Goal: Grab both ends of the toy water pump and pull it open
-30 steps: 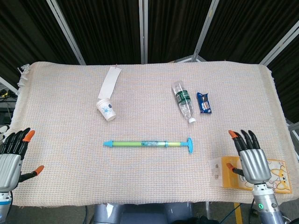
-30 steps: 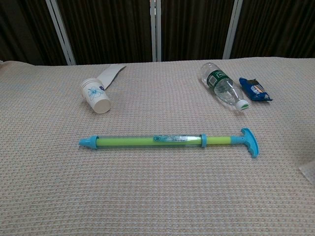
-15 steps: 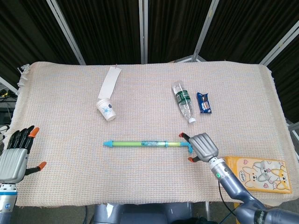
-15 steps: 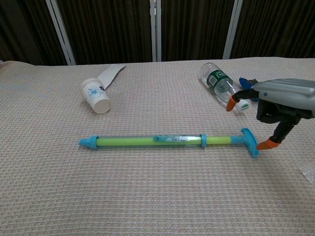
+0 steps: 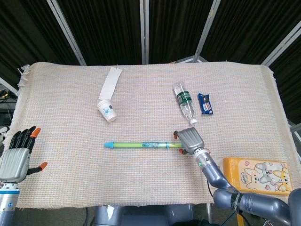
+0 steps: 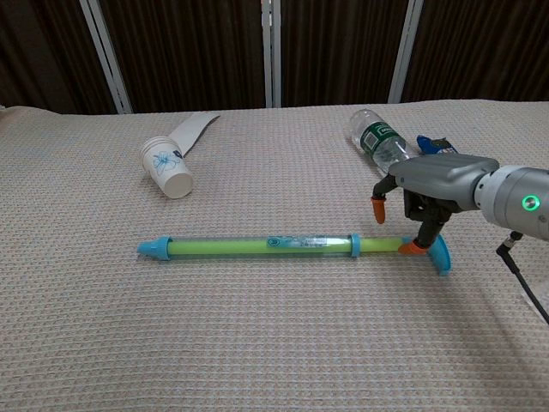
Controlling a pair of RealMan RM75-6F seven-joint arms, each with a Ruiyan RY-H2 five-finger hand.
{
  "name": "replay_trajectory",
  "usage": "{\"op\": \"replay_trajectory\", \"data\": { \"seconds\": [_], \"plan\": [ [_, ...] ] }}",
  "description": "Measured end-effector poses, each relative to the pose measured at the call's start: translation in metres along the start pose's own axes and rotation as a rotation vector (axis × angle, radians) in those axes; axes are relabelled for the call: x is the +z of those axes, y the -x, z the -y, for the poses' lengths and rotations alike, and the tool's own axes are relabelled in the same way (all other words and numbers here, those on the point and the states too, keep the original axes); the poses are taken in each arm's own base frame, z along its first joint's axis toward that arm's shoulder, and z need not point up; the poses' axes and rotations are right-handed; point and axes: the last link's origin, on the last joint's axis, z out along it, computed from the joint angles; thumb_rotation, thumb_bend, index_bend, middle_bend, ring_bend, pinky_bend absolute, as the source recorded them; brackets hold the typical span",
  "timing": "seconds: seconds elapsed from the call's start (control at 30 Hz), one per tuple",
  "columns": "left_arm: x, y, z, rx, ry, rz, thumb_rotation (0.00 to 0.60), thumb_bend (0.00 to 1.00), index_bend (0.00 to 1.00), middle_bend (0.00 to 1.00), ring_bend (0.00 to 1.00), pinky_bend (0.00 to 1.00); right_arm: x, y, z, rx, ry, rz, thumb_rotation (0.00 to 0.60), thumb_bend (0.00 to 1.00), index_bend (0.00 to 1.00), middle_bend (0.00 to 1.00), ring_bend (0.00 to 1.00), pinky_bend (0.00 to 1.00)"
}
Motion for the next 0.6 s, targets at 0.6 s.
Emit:
{"op": "replay_trajectory", "data": {
  "seconds": [0.6],
  "plan": [
    [0.001,0.000,0.001,-0.004,-0.006,0.005,0.600,0.00,0.00,0.00,0.00,0.00,0.002,0.019,-0.011,-0.025,0.063,0.031,0.600,0.23,0.51,1.00,1.00,1.00]
  ]
}}
